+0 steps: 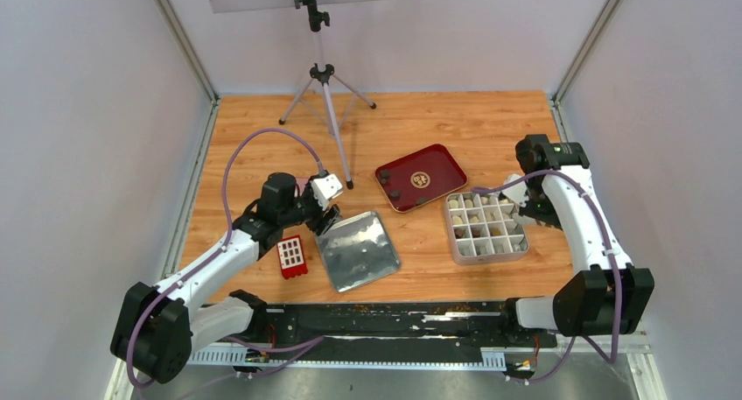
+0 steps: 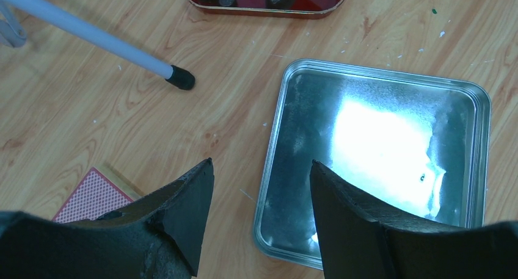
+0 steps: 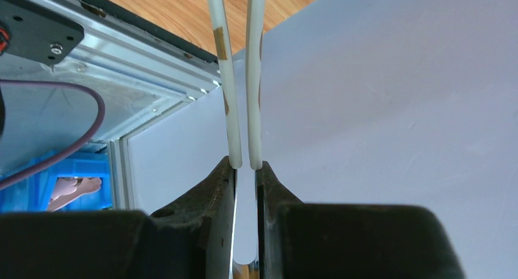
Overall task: Pack the chocolate
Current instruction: Place the fake chocolate in the packing box, then pick up the fake chocolate from the plate.
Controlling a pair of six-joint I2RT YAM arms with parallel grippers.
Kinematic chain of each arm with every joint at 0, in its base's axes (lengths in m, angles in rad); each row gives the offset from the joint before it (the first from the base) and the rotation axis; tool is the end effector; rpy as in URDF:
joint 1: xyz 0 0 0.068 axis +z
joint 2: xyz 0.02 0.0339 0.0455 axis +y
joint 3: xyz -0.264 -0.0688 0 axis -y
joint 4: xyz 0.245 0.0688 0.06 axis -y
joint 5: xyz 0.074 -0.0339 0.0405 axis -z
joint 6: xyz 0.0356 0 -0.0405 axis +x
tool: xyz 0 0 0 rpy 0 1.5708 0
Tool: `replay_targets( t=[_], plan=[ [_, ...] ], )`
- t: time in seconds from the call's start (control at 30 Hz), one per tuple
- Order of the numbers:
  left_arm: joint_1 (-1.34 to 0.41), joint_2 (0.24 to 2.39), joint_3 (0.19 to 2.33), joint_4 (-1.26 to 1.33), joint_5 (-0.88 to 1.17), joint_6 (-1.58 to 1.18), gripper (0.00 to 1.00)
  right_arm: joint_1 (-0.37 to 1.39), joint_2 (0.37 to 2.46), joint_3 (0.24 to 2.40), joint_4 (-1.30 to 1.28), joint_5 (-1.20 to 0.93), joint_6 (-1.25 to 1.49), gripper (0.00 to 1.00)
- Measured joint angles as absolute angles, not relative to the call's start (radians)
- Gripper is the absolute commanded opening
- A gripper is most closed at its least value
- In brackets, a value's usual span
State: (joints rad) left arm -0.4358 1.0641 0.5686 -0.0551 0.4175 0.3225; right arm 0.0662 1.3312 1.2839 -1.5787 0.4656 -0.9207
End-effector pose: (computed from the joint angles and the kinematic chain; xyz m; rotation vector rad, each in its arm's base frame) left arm 0.1995 -0.1088 0.2249 1.0062 1.8545 -0.5095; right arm 0.1997 -0.0028 0.3127 1.3626 -2.4943 0.5808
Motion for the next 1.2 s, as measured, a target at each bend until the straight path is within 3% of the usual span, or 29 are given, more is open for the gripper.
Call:
replay_targets(
  t=[0.33,0.5,0.6,0.9,1.2],
  plan=[
    [-0.436,1.064,0.569,-0.054,0.418,0.321,0.67,0.018,1.393,1.275,-1.574,0.466,-0.96,0.17],
    [-0.436,1.064,0.569,-0.052,0.418,0.321,0.67,0.018,1.429,1.284,-1.57,0.442,-0.955,0.29],
    [-0.436,1.064,0.569,-0.051,0.418,0.321,0.67,0.018,1.443,1.292,-1.571,0.435,-0.951,0.32],
    [-0.436,1.064,0.569,-0.05,0.418,0.321,0.67,0.019,1.47,1.374,-1.575,0.424,-0.948,0.25],
    [-0.436,1.064,0.57,-0.057,0.417,0.325,0.67,0.131,1.66,1.632,-1.58,0.378,-0.92,0.25]
  ],
)
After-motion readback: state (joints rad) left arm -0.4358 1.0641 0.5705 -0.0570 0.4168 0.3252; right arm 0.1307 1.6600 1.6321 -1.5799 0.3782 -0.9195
